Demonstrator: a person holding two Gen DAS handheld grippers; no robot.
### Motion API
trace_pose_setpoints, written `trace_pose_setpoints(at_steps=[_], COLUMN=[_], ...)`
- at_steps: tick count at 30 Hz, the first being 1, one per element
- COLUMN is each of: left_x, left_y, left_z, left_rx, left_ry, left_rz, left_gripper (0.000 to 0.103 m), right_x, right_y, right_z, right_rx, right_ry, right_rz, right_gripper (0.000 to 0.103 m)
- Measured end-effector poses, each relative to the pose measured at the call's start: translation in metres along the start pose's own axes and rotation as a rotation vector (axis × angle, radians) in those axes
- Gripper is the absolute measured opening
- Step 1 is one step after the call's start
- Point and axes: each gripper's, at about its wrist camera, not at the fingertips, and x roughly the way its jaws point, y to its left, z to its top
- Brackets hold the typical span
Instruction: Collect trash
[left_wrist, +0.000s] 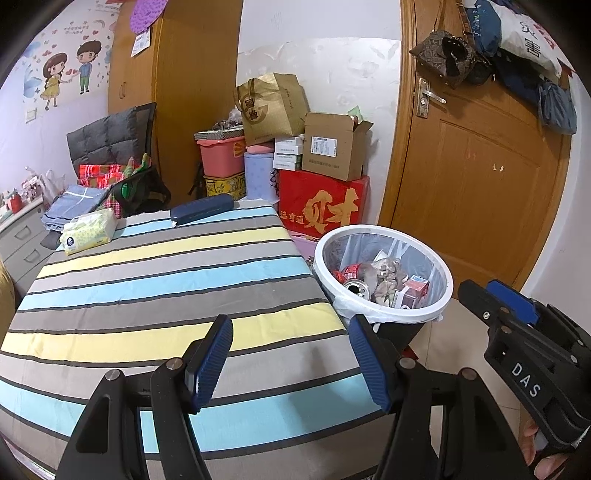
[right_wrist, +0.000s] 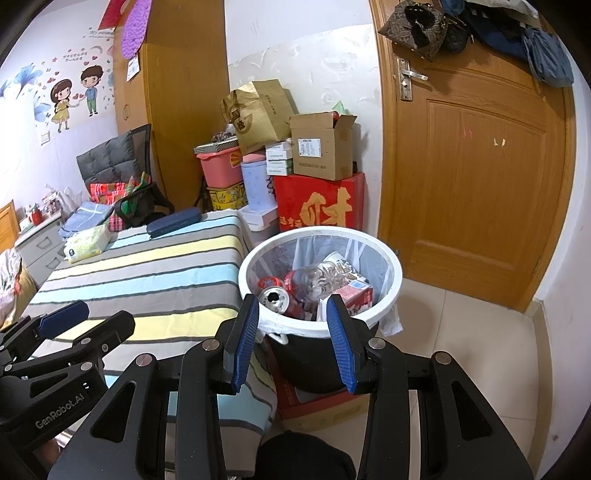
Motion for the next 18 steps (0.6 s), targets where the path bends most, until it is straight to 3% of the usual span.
trace_pose_setpoints(at_steps=[18], left_x=[-0.0026], left_y=[-0.001], left_z=[-0.0004], left_rx=[-0.005], left_ry=[0.012], left_rz=[-0.004], left_gripper=[0.065], right_x=[-0.0007], right_y=[-0.0017], right_z=[-0.0014], right_rx=[0.003], right_ry=[-0.001], right_rz=[-0.002], right_gripper=[0.04])
